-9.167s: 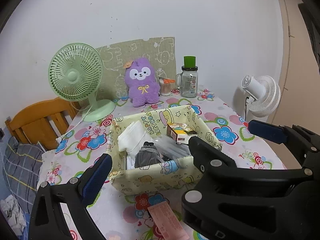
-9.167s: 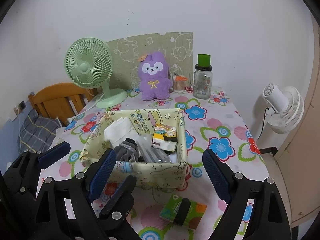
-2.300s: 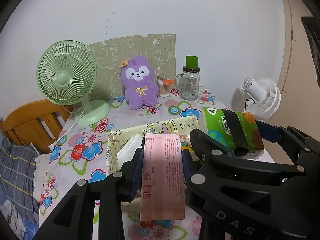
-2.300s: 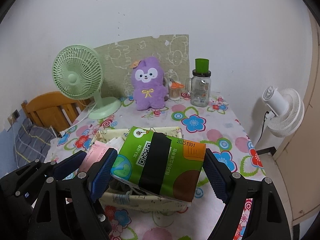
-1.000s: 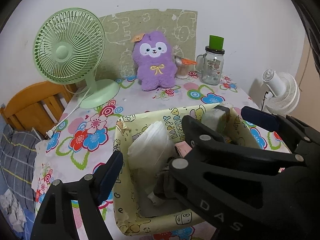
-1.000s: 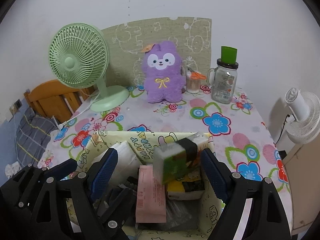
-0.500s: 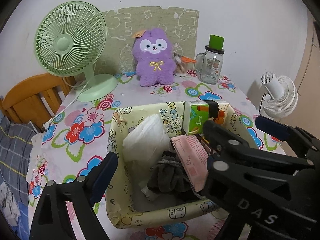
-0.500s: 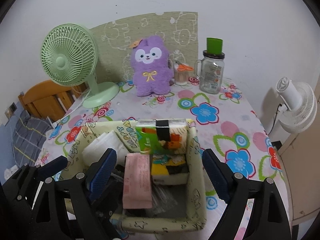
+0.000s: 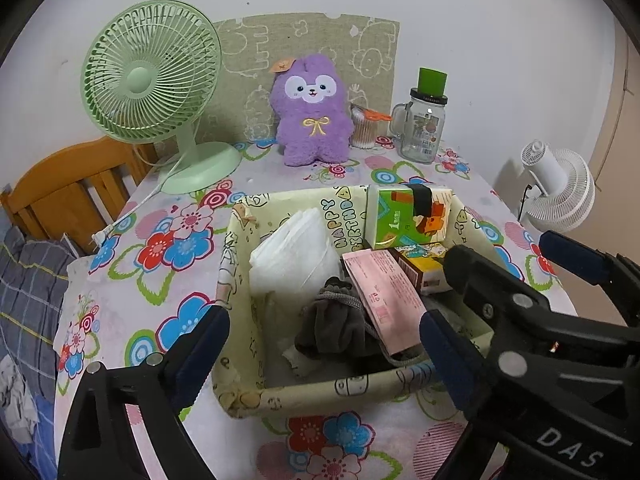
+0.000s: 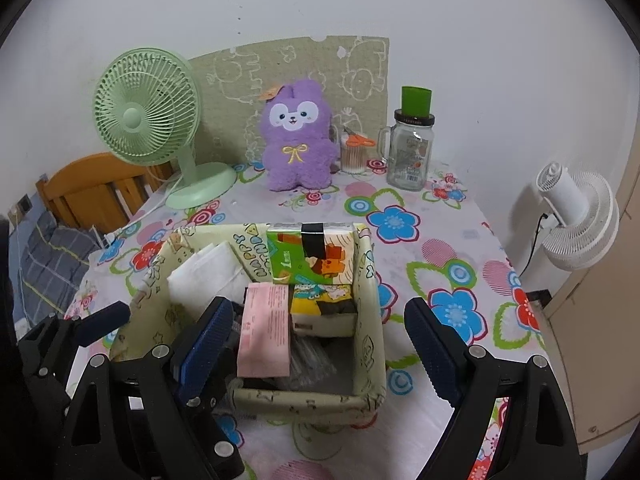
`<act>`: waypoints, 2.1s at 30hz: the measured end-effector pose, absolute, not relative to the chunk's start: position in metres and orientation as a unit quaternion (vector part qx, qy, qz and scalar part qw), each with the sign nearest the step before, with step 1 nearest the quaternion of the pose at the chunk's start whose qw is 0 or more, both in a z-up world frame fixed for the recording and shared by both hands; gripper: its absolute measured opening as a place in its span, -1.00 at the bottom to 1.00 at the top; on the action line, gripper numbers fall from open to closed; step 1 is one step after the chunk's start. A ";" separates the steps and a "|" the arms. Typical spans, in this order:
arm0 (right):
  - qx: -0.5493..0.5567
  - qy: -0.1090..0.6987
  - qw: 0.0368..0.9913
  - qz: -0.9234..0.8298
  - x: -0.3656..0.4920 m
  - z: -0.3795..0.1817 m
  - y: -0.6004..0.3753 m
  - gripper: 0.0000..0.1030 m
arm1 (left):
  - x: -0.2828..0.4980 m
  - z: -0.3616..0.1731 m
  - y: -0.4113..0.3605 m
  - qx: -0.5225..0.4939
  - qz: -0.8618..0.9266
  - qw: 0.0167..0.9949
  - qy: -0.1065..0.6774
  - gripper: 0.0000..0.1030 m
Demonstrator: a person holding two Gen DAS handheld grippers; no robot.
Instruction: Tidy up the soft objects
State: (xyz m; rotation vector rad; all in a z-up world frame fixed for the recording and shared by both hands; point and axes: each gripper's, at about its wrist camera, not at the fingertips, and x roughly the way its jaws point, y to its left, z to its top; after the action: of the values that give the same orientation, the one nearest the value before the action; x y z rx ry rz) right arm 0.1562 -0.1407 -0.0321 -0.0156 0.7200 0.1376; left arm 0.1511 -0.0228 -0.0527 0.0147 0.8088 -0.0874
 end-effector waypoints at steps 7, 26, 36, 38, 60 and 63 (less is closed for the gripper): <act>0.001 0.340 0.938 0.074 0.140 -0.030 -0.145 0.74 | 0.136 -0.049 -0.020 0.008 -0.039 0.924 0.379 0.93; -0.006 0.352 0.935 0.039 0.104 -0.031 -0.156 0.73 | 0.104 -0.043 -0.014 0.021 -0.035 0.931 0.363 0.93; -0.024 0.346 0.937 0.037 0.082 -0.030 -0.156 0.73 | 0.086 -0.046 -0.009 0.023 -0.022 0.929 0.370 0.93; -0.022 0.345 0.938 0.037 0.078 -0.029 -0.158 0.73 | 0.082 -0.046 -0.008 0.022 -0.022 0.928 0.372 0.93; -0.009 0.339 0.940 0.020 0.035 -0.003 -0.175 0.73 | 0.036 -0.010 0.000 0.004 -0.028 0.941 0.337 1.00; -0.004 0.335 0.942 0.026 0.029 0.000 -0.175 0.73 | 0.030 -0.005 0.001 0.006 -0.024 0.944 0.330 0.99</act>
State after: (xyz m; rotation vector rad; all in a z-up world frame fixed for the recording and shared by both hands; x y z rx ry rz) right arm 0.0288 -0.1752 0.0003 -0.0072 0.6824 0.0528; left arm 0.0298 0.0005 -0.0051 0.0132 0.6728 -0.0489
